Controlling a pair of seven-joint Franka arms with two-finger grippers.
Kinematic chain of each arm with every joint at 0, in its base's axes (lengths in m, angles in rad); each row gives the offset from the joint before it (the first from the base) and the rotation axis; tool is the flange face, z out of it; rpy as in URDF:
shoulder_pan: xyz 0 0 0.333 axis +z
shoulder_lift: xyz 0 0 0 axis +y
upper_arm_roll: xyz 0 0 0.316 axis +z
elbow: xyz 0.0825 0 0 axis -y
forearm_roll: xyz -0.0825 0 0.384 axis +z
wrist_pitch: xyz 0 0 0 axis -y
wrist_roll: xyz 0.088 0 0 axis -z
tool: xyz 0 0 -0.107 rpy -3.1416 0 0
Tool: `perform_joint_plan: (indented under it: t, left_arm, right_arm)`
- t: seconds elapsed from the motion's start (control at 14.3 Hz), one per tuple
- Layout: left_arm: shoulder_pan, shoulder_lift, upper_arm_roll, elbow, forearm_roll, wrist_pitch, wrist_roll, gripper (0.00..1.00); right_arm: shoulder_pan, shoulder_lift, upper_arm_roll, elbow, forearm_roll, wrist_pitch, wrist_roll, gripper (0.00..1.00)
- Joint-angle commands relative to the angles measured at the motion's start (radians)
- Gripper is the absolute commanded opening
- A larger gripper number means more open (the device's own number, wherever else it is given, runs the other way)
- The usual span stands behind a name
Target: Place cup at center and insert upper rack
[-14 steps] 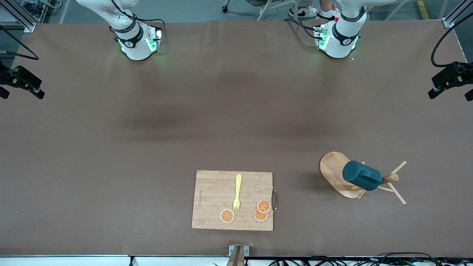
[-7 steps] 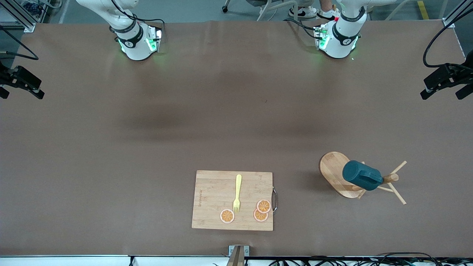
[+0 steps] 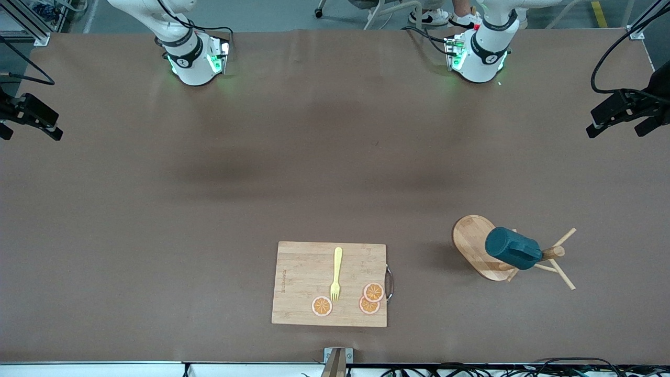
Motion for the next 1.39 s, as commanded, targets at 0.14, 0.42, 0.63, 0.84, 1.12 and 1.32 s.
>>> perform_joint_plan:
  t: [0.14,0.42,0.63,0.84,1.12,1.32]
  left_arm:
    - [-0.001,-0.009,-0.005,0.002,0.022,-0.016,0.044,1.0]
    - [0.0,-0.009,-0.005,0.002,0.021,-0.016,0.046,1.0]
    - [0.0,-0.009,-0.005,0.002,0.021,-0.017,0.041,1.0]
    - [-0.001,-0.009,-0.005,0.002,0.021,-0.017,0.032,1.0]
    - [-0.001,-0.009,-0.005,0.002,0.021,-0.017,0.029,1.0]
    - [-0.001,-0.009,-0.005,0.002,0.021,-0.017,0.031,1.0]
  right_arm:
    - [0.002,-0.012,0.001,-0.008,-0.007,0.002,-0.005,1.0]
    - [0.002,-0.012,0.001,-0.008,-0.007,0.004,-0.005,1.0]
    - [0.002,-0.012,-0.001,-0.008,-0.005,0.004,-0.005,1.0]
    - [0.002,-0.012,0.001,-0.008,-0.005,0.004,-0.005,1.0]
    - [0.002,-0.012,0.001,-0.006,-0.005,0.004,-0.005,1.0]
    - [0.0,-0.012,0.001,-0.006,-0.003,0.004,-0.005,1.0]
